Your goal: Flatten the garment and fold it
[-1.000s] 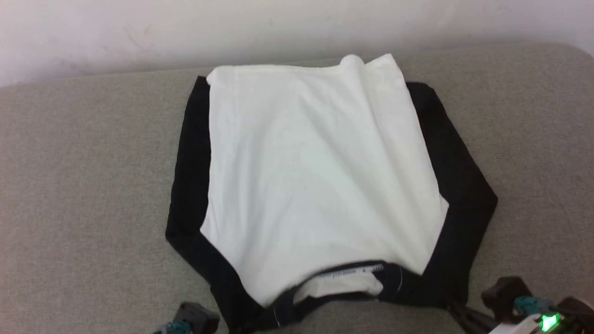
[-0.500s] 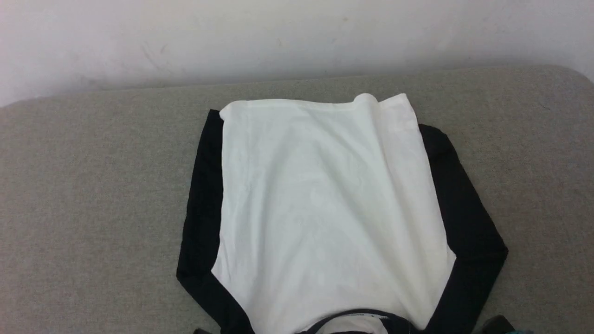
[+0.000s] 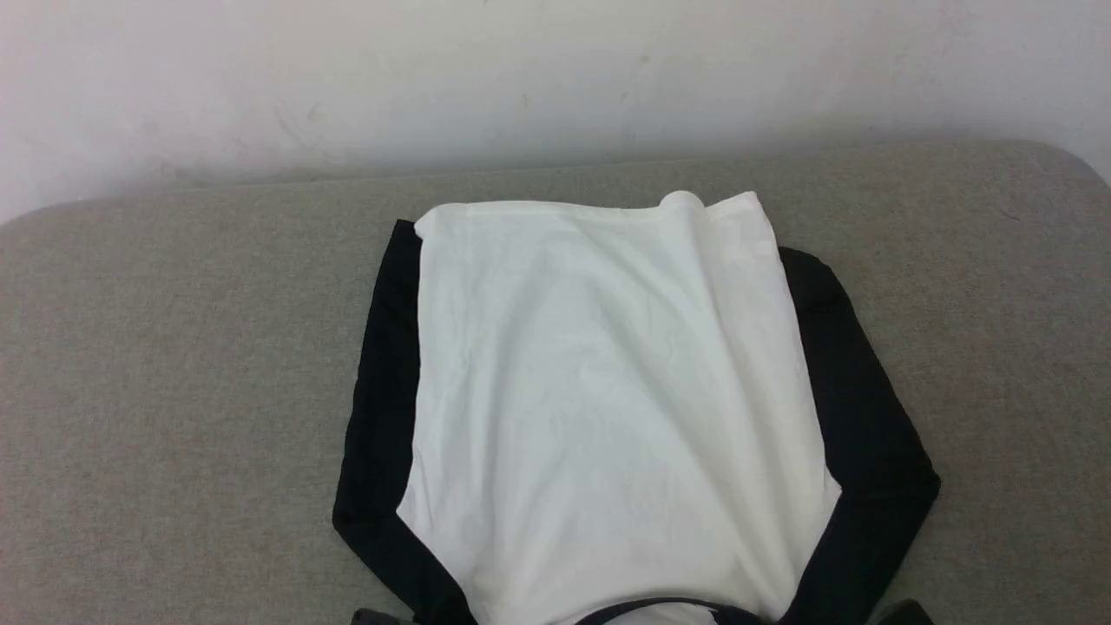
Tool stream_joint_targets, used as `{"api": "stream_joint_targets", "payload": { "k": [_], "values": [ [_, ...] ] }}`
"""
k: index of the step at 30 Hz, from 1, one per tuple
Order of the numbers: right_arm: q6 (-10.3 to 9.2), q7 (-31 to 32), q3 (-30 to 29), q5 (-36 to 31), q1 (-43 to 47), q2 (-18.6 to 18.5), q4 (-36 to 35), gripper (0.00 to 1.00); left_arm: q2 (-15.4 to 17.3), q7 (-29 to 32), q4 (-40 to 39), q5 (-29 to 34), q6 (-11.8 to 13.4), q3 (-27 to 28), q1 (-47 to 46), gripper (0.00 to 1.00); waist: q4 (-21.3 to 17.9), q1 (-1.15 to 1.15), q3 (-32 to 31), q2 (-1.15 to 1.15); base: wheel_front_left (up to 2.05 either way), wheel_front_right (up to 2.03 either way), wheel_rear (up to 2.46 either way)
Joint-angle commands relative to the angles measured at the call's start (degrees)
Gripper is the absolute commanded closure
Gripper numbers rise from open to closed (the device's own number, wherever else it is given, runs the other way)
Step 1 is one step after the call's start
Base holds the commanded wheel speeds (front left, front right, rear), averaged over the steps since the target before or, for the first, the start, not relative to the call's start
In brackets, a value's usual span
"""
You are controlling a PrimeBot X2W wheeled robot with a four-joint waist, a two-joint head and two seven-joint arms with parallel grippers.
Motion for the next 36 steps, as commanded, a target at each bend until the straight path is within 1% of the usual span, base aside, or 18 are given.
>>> {"api": "stream_joint_targets", "payload": {
  "k": [1, 5, 10, 13, 16, 18, 20, 23, 26, 27, 31, 32, 33, 36],
  "values": [
    [-0.05, -1.03, -0.24, -0.35, -0.77, 0.54, 0.89, 0.00, -0.79, -1.21, 1.06, -0.72, -0.32, 0.61, -0.68, 0.00, -0.04, 0.00, -0.18, 0.00, 0.00, 0.00, 0.00],
    [-0.05, -2.75, -1.63, 0.23, -0.69, 1.49, 1.80, 0.00, -1.97, -2.78, 2.11, -2.21, -0.32, 1.33, -0.07, 0.00, 0.03, 0.00, -0.06, 0.00, 0.00, 0.00, 0.00],
    [-0.05, -2.42, -5.83, 2.62, 0.11, 2.56, -1.34, 0.00, -1.91, -2.68, -0.98, -5.10, 0.83, 3.29, 1.89, 0.00, 0.32, 0.00, 0.62, 0.00, 0.00, 0.00, 0.00],
    [-0.05, -0.54, -9.53, 5.90, 1.50, 3.97, -5.04, 0.00, -1.22, -2.04, -5.76, -8.21, 2.32, 5.91, 3.98, 0.00, 0.53, 0.00, 0.68, 0.00, 0.00, 0.00, 0.00],
    [-0.05, 1.33, -14.00, 9.38, 2.90, 5.95, -9.97, 0.00, -0.57, -0.82, -12.42, -13.40, 3.26, 9.15, 6.82, 0.00, 0.59, 0.00, 0.45, 0.00, 0.00, 0.00, 0.00],
    [-0.05, 1.66, -16.91, 9.98, 3.30, 6.89, -13.24, 0.00, 0.00, -0.59, -17.26, -16.54, 3.64, 11.61, 8.54, 0.00, 0.54, 0.00, 0.21, 0.00, 0.00, 0.00, 0.00],
    [-0.05, 0.68, -20.00, 8.71, 3.07, 8.05, -15.76, 0.00, 0.39, -2.39, -21.52, -17.47, 4.59, 14.97, 9.36, 0.00, 0.43, 0.00, -0.07, 0.00, 0.00, 0.00, 0.00],
    [-0.05, -2.79, -23.62, 4.72, 1.93, 10.64, -18.16, 0.00, 0.29, -8.33, -24.22, -13.76, 6.54, 19.85, 8.43, 0.00, 0.40, 0.00, -0.42, 0.00, 0.00, 0.00, 0.00],
    [-0.05, -7.22, -24.84, 0.88, 0.60, 13.60, -18.93, 0.00, -1.40, -16.20, -23.38, -7.84, 7.69, 22.13, 6.29, 0.00, 0.11, 0.00, -0.84, 0.00, 0.00, 0.00, 0.00],
    [-0.05, -9.30, -25.25, -0.49, 0.03, 14.77, -18.93, 0.00, -2.19, -18.58, -22.73, -6.04, 7.78, 21.95, 5.76, 0.00, -0.03, 0.00, -0.90, 0.00, 0.00, 0.00, 0.00],
    [-0.05, -19.26, -26.68, -6.62, -1.50, 19.95, -17.45, 0.00, -7.19, -29.46, -17.98, 0.63, 10.54, 22.03, 4.72, 0.00, -0.52, 0.00, -1.57, 0.00, 0.00, 0.00, 0.00],
    [-0.05, -21.35, -26.62, -7.99, -1.35, 20.76, -16.87, 0.00, -8.25, -31.30, -16.45, 2.55, 11.61, 22.22, 4.80, 0.00, -0.64, 0.00, -1.76, 0.00, 0.00, 0.00, 0.00],
    [-0.05, -23.32, -26.45, -9.36, -1.12, 21.34, -16.25, 0.00, -8.87, -32.41, -15.01, 4.68, 12.18, 22.04, 4.95, 0.00, -0.78, 0.00, -1.99, 0.00, 0.00, 0.00, 0.00],
    [-0.05, -28.26, -26.34, -12.59, -0.17, 22.21, -14.57, 0.00, -11.06, -33.76, -11.77, 9.60, 12.81, 21.43, 5.47, 0.00, -0.99, 0.00, -2.24, 0.00, 0.00, 0.00, 0.00]
  ]
}}
